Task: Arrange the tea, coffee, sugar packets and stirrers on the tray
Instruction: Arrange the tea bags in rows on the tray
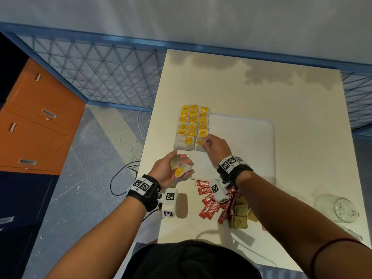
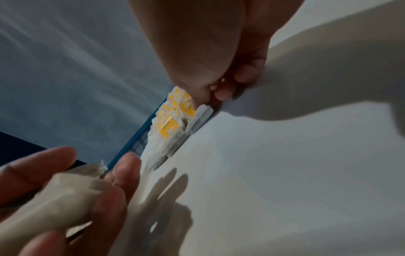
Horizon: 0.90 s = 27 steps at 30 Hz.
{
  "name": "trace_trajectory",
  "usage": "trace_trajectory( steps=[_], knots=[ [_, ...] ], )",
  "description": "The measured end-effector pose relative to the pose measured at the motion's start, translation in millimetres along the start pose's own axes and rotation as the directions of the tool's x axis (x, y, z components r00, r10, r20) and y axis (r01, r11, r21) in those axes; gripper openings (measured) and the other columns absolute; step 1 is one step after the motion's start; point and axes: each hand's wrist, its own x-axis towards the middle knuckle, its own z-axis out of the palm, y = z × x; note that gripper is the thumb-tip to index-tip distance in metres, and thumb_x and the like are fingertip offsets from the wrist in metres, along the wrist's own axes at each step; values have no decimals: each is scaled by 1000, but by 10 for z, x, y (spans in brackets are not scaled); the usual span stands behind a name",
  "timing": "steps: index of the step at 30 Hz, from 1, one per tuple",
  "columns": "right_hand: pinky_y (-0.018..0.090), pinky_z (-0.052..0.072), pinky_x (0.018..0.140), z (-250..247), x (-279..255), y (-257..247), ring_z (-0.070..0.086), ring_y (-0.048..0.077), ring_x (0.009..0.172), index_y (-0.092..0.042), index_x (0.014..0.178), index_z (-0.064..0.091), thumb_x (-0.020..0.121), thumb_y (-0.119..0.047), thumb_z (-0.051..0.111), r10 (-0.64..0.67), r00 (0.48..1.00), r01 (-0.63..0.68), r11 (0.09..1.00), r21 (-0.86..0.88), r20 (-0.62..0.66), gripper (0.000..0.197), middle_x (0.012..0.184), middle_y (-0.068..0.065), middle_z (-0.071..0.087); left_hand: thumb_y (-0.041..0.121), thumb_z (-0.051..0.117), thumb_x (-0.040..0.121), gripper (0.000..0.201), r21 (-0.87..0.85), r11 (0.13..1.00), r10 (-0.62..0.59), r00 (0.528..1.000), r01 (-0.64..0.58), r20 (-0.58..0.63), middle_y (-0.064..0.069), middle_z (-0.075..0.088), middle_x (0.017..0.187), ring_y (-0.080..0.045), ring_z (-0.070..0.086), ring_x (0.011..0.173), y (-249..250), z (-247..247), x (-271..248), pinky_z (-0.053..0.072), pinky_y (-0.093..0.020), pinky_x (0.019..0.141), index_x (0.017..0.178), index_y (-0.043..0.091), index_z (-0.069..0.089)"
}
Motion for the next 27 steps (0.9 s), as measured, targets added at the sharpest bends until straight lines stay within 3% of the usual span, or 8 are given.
trace_trajectory(
  steps=[4,8,10,15,19,22,24,27],
  knots=[
    [29,40,66,37,8,-6,61,18,79,-26,92,58,99,-30,61,25,999,-25,1000,-2,-31,9,81,-8,61,37,49,103,40,-26,1000,-6,1000,6,-3,-26,66,110,-44,60,106,-29,-34,30,58,-46,76,116,1,58],
    [33,47,67,52,26,-27,62,20,78,-25,94,56,98,-33,62,59,997,-60,998,-18,-40,10,81,-7,61,36,47,103,43,-2,1000,-9,1000,9,9,-27,67,116,-48,56,122,-43,-116,97,40,-62,108,117,-1,60],
    [33,47,66,48,27,-39,62,19,78,-25,98,52,98,-34,63,77,996,-77,997,-8,-39,14,83,-7,61,33,45,104,43,-9,1000,-10,1000,11,17,-30,64,122,-48,52,129,-41,-129,103,32,-67,112,123,-4,58],
    [31,45,67,-8,-82,-85,59,14,80,-25,108,44,98,-41,61,51,996,-47,996,71,-66,26,93,-6,58,26,40,105,43,-13,1000,17,1000,-16,10,-33,58,131,-48,53,129,-33,-113,77,50,-57,99,128,-7,54],
    [27,45,68,0,-295,-165,55,3,79,-26,99,56,95,-36,65,-151,987,155,983,101,-47,15,89,-12,57,26,39,105,43,4,1000,24,1000,-24,14,-31,63,123,-50,59,120,-37,-107,64,51,-59,94,128,-6,55],
    [30,48,74,3,-478,-237,58,7,83,-29,93,65,92,-35,68,-314,948,307,946,107,58,6,90,-10,61,29,38,105,49,32,999,29,999,-29,-25,-30,59,133,-48,59,117,-34,-121,58,57,-55,85,135,-7,53],
    [24,46,76,-12,-615,-290,56,3,84,-35,98,68,92,-43,67,-382,913,376,924,74,140,11,92,-13,58,31,41,104,51,47,999,28,999,-26,-36,-31,57,136,-47,58,118,-28,-127,44,56,-53,87,138,-5,52],
    [22,39,72,-7,-793,-318,50,2,83,-35,114,67,90,-46,69,-424,865,440,898,0,269,27,99,-15,52,27,42,105,46,49,998,52,996,-49,-66,-28,67,117,-37,70,94,-14,-95,16,61,-42,74,134,-6,56]
  ],
)
